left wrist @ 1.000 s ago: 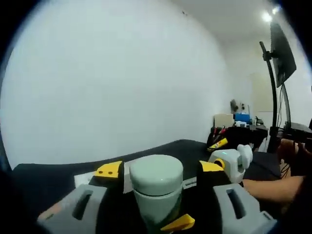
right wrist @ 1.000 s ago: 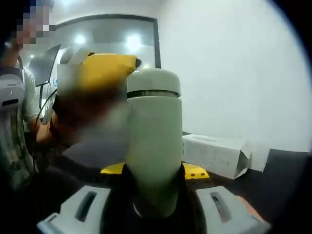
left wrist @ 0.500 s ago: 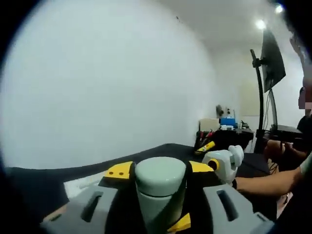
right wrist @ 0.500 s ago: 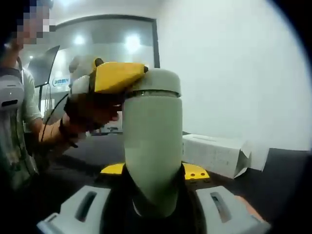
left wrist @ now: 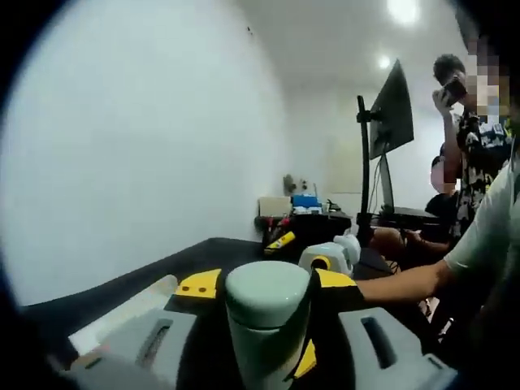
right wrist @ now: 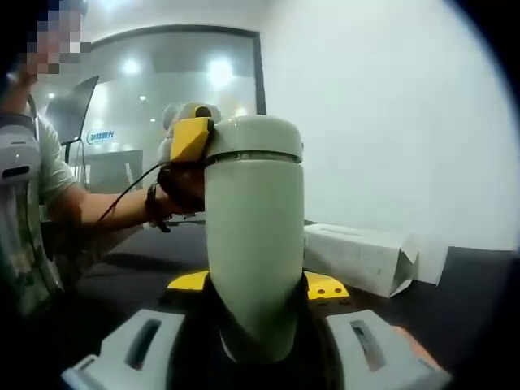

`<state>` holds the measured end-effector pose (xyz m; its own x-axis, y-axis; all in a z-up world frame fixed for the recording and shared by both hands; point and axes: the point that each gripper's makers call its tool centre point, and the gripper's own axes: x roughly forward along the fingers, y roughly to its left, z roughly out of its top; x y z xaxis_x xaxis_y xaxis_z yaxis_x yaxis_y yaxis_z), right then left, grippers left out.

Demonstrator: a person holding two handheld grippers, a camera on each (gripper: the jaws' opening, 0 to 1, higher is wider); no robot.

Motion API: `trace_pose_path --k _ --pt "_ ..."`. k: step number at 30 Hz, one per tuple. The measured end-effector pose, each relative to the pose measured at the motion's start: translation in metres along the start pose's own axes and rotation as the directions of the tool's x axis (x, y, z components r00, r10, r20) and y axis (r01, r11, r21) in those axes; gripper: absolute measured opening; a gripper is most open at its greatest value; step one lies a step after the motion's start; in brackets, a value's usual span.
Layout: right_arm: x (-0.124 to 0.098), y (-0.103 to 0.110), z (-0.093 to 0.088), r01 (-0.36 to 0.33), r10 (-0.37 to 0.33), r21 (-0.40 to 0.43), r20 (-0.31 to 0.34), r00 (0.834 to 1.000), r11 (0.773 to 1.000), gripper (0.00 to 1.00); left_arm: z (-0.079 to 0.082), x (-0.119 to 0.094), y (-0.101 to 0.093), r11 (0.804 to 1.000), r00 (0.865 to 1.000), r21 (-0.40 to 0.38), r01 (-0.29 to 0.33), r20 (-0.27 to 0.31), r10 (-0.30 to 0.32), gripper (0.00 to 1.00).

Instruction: Assemble the cup parts correctly, then place the assembled cup into the box.

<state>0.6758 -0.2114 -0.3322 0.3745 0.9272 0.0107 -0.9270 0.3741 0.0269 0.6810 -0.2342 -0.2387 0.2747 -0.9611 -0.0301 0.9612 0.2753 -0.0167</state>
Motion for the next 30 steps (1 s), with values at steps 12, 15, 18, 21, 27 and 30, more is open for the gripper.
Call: trace_pose_path --k 12,15,18,21,27,30 --pt "0.001 0.000 0.000 0.004 -0.004 -0.005 -0.002 1.000 1.000 0.40 0.019 -0.034 0.021 0.832 0.834 0.065 -0.551 0.037 0.550 0.61" --pt "0.001 0.000 0.000 0.005 -0.005 -0.006 -0.003 1.000 1.000 0.40 0.021 -0.027 0.002 0.820 0.819 0.013 -0.572 0.074 0.570 0.55" --pt "0.001 -0.001 0.000 0.005 -0.005 -0.006 -0.004 1.000 1.000 0.40 0.007 -0.021 0.001 0.776 0.776 0.023 -0.631 0.000 0.631 0.55" --pt "0.001 0.002 0.000 0.005 -0.005 -0.007 -0.003 1.000 1.000 0.40 -0.003 -0.013 -0.002 0.764 0.764 -0.019 -0.645 -0.033 0.644 0.52" --pt "0.002 0.001 0.000 0.008 -0.008 -0.005 -0.005 1.000 1.000 0.40 0.004 -0.011 -0.003 0.740 0.743 0.069 -0.669 0.017 0.670 0.39" --pt "0.002 0.003 -0.001 0.007 -0.007 -0.004 -0.006 1.000 1.000 0.40 0.004 -0.012 -0.003 0.759 0.761 0.052 -0.649 0.020 0.648 0.38"
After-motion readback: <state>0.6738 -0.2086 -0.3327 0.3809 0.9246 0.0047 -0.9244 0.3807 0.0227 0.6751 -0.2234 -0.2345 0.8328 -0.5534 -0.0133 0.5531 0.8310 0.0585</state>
